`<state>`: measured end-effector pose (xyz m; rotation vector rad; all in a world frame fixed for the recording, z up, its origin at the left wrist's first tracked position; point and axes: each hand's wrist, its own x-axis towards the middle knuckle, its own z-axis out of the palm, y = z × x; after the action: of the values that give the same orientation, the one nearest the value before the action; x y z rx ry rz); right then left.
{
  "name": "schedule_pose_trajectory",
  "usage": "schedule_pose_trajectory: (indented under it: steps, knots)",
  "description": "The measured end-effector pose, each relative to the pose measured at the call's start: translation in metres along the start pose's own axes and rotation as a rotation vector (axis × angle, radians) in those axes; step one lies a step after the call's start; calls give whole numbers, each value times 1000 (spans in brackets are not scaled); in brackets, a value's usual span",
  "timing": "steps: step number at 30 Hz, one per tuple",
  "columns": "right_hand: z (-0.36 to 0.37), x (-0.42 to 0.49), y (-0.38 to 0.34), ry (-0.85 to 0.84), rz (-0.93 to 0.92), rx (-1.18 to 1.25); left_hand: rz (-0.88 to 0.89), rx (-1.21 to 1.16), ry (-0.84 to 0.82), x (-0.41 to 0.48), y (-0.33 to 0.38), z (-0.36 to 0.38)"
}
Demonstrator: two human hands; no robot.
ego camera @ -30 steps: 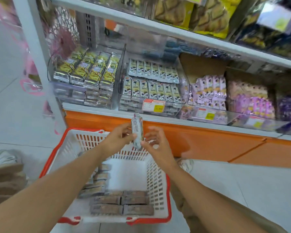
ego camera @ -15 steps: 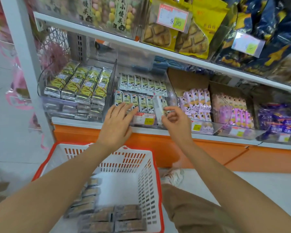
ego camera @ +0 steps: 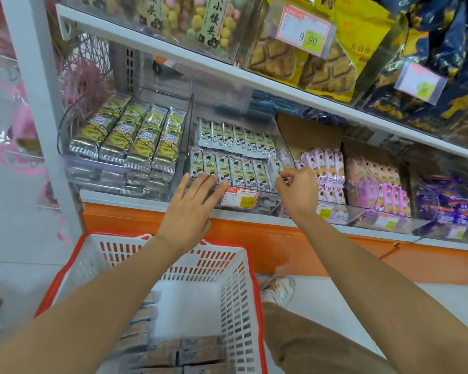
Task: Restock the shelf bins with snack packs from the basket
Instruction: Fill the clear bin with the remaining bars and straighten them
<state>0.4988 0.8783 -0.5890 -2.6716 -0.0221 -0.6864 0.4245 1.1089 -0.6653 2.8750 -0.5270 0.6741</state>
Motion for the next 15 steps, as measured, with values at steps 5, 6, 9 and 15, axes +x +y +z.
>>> schedule_pose_trajectory:
  steps: [5, 6, 9, 15]
  knots:
    - [1, 0, 5, -35, 7, -17, 9, 6, 5, 0, 0, -3]
    - [0, -1, 5, -40, 18, 1, 9, 2, 7, 1, 1, -4]
    - [-8, -17, -4, -25, -9, 169, 17, 22, 27, -2, 1, -9]
    - [-6, -80, -40, -263, -208, 562, 2, 100, 89, -40, -14, -6]
